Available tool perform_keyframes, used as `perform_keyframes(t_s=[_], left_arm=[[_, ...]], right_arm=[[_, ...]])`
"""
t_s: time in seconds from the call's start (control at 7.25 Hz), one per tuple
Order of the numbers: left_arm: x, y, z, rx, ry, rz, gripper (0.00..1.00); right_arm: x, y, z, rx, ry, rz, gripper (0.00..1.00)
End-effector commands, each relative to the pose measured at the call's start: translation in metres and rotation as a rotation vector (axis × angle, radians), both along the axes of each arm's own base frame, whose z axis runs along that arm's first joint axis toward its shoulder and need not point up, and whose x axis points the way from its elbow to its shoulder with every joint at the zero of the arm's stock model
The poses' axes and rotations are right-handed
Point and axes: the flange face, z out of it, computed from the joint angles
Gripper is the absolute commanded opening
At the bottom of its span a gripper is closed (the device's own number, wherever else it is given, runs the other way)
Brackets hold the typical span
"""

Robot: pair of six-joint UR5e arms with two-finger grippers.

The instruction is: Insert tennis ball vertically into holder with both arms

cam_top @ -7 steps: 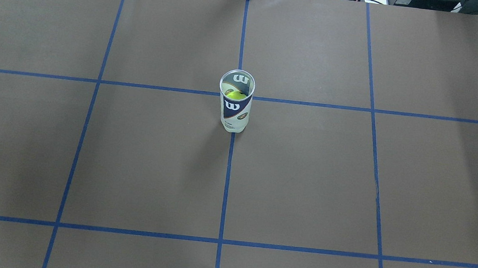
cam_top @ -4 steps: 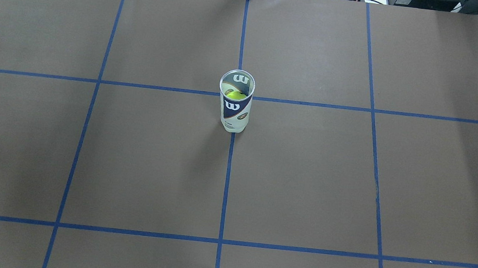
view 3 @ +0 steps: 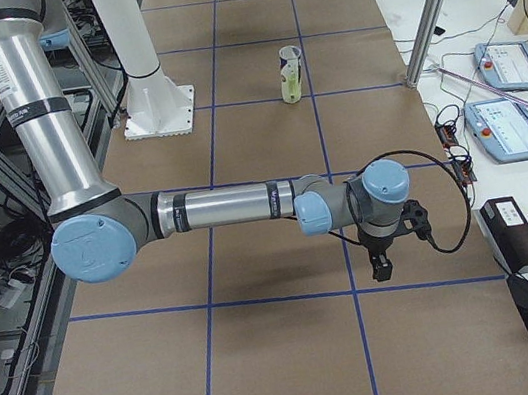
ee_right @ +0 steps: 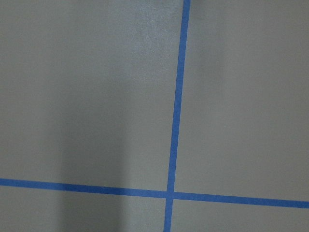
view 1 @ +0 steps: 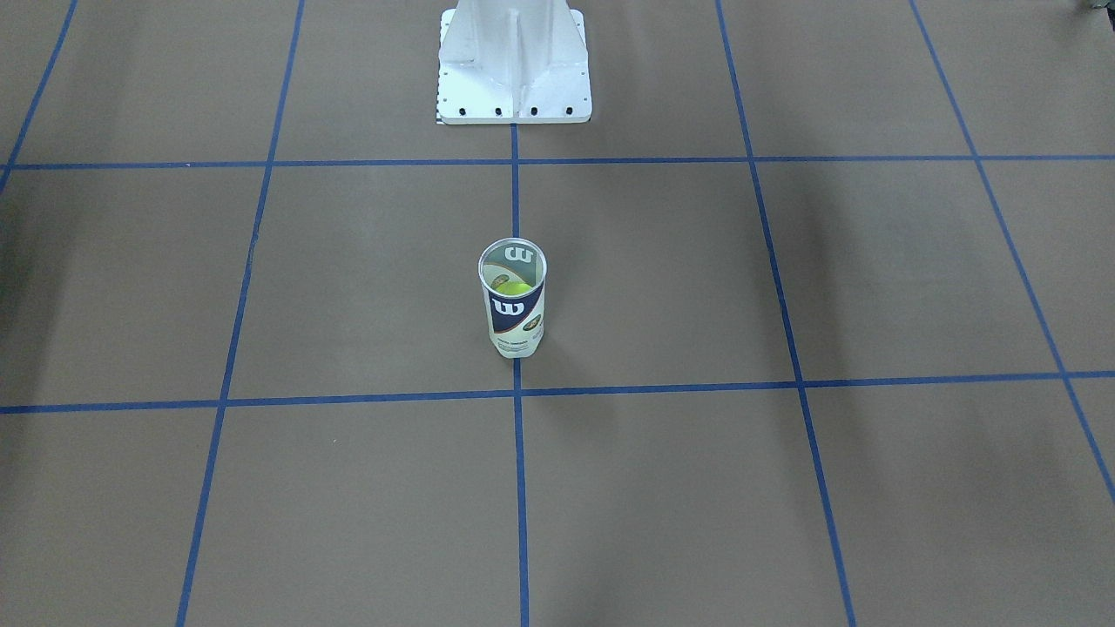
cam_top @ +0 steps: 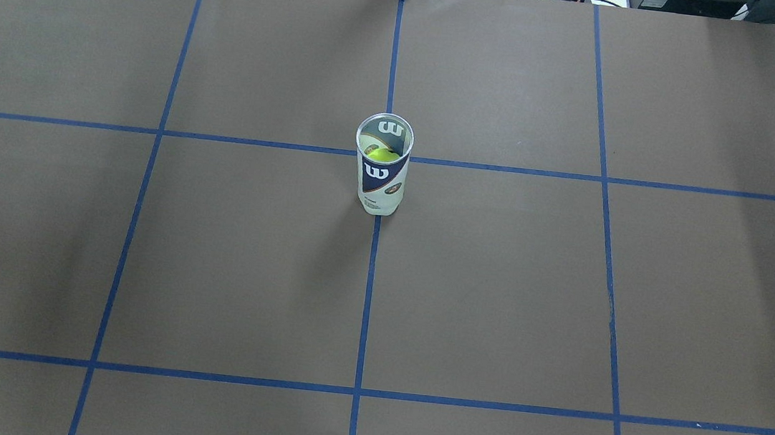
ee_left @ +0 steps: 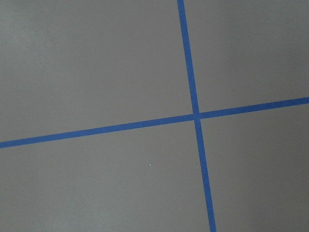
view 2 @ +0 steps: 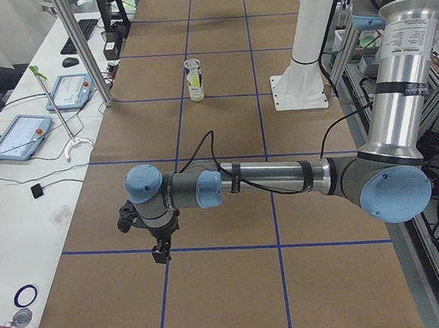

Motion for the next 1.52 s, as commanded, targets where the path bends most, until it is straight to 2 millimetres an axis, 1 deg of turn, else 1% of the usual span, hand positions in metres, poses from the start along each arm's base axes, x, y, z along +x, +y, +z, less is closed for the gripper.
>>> perform_keyframes(t_s=[0.0, 0.14, 0.55, 1.38], left_arm=[[0.000, -0.001, -0.002, 0.025, -0.001, 0.002, 1.00], [0.001, -0.001, -0.001, 0.024, -0.001, 0.002, 1.00], [0.000, 0.001, 0.003, 0.018, -0.003, 0.002, 1.00], [0.001, 0.002, 0.002, 0.019, -0.001, 0.002, 1.00]], right_arm=[[0.000, 0.002, 0.002, -0.018, 0.000, 0.021, 1.00], [0.000, 0.003, 0.007, -0.024, 0.000, 0.020, 1.00], [0.000, 0.006, 0.010, -0.030, 0.001, 0.021, 1.00], [0.000, 0.010, 0.013, -0.034, -0.001, 0.022, 1.00]])
